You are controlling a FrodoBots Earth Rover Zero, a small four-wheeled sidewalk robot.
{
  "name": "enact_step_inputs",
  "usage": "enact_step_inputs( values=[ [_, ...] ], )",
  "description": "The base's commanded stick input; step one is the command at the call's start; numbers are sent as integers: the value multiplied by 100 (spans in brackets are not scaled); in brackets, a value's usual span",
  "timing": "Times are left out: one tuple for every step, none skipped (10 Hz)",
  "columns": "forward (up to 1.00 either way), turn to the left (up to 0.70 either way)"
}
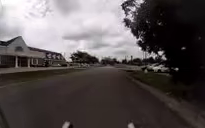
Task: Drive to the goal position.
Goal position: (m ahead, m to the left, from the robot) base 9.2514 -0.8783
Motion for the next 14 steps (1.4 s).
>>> enact_step_inputs(
  values=[
    [60,0],
    [60,0],
    [60,0],
    [60,0],
    [60,0],
    [60,0],
    [60,0],
    [60,0],
    [60,0],
    [60,0],
    [60,0],
    [60,0],
    [60,0],
    [60,0]
  ],
)
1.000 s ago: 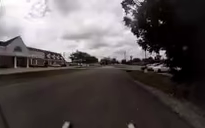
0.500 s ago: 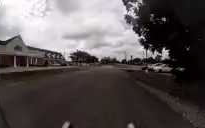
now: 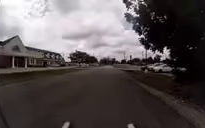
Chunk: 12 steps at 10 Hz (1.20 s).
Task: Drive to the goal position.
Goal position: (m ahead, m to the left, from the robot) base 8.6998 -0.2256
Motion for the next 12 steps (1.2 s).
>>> enact_step_inputs(
  values=[
    [60,0],
    [60,0],
    [60,-3],
    [60,-10],
    [60,-11],
    [60,0],
    [60,0],
    [60,0],
    [60,0],
    [60,0],
    [60,0],
    [60,0]
  ],
)
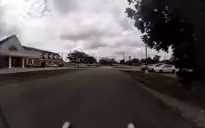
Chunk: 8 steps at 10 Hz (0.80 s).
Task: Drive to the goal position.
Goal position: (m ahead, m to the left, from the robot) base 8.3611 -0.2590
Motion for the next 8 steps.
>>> enact_step_inputs(
  values=[
    [60,0],
    [60,0],
    [60,0],
    [60,0],
    [60,0],
    [60,0],
    [60,0],
    [60,0]
  ],
)
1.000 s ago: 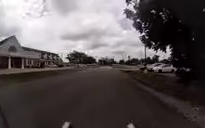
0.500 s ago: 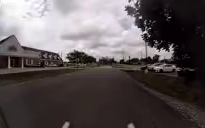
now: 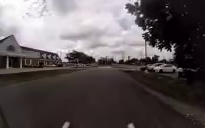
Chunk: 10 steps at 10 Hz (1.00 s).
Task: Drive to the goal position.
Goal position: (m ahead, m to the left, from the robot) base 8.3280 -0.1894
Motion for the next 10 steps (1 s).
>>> enact_step_inputs(
  values=[
    [60,0],
    [60,0],
    [60,0],
    [60,0],
    [60,0],
    [60,0],
    [60,0],
    [60,0],
    [60,0],
    [60,0]
  ],
)
